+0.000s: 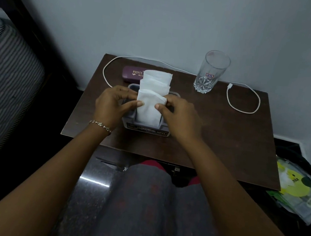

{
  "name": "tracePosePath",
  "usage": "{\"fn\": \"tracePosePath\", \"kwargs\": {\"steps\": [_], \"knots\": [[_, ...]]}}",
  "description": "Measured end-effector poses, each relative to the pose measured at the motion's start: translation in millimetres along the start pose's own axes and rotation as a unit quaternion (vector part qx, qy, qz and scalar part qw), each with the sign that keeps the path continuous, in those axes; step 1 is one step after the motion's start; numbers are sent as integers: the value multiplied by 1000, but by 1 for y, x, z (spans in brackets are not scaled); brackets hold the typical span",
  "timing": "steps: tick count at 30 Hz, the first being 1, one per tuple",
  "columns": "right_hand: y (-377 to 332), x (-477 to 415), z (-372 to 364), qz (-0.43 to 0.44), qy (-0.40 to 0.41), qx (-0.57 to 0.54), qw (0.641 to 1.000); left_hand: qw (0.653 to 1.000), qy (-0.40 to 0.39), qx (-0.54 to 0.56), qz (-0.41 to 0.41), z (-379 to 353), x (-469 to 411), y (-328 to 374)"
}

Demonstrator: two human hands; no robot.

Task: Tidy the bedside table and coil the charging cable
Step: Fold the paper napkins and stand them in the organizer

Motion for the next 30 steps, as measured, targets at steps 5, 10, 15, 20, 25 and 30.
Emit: {"fn": "tracePosePath", "kwargs": {"steps": [5,10,15,20,25,30], "knots": [[9,6,6,-40,118,-173,977,994,29,90,57,5,5,-6],[27,22,8,-136,208,-250,936,944,71,255,199,-1,20,-18],[25,33,-14,-183,93,-293,934,906,28,352,235,-18,32,-11],[23,37,-27,-175,85,-305,932,921,29,325,213,-22,38,-11],[9,40,-41,-165,78,-327,927,918,71,324,216,-7,40,-23],[-10,28,-56,-140,58,-311,938,910,119,318,239,15,33,-46]]}}
Point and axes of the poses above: each hand's wrist, its own x-axis away from the middle knuckle, its own z-axis out of the back of the hand, y = z × x, the point moved 1 cm from there along -x, towards the middle knuckle, and after that the axes turned 5 degrees about z, right-handed, at the moved point
